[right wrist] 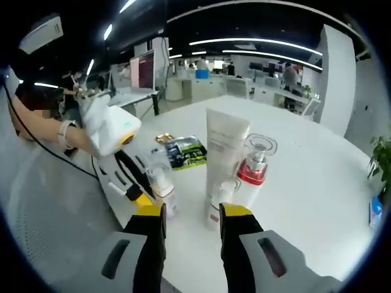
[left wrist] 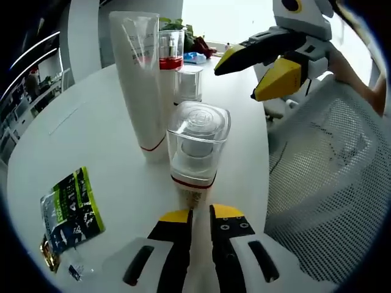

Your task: Arrange the skincare products in the storage area until every visible bottle or jar stands upright without overlapping.

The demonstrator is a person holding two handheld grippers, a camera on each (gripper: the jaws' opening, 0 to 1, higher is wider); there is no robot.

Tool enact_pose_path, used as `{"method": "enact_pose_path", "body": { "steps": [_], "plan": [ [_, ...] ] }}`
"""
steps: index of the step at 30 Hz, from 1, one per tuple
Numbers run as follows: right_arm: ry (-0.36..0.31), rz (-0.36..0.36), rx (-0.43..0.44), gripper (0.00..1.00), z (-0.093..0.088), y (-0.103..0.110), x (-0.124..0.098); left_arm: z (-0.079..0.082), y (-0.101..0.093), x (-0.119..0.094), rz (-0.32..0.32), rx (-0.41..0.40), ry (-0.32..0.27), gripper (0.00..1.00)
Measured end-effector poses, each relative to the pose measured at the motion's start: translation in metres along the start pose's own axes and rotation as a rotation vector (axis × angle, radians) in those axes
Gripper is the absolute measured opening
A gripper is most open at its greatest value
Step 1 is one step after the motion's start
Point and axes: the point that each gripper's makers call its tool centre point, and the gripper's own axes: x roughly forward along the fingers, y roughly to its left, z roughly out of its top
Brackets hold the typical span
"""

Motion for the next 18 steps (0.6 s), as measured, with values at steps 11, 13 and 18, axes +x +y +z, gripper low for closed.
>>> {"method": "enact_pose_path", "body": {
  "steps": [11,13,18],
  "plan": [
    [0.015,-0.012,0.018,0.38,-0.005,-0.003,-0.004,0.004,0.004,0.006,0.023,-0.007,0.013,0.10],
    [0.019,-0.002,0.015,0.38,-0.005,-0.001,-0.003,0.008,0.008,0.007,0.039,-0.003,-0.002,0.10],
    [0.023,0.002,0.010,0.38,-0.006,0.000,-0.003,0.012,0.010,0.012,0.041,-0.007,-0.001,0.09]
  ]
}}
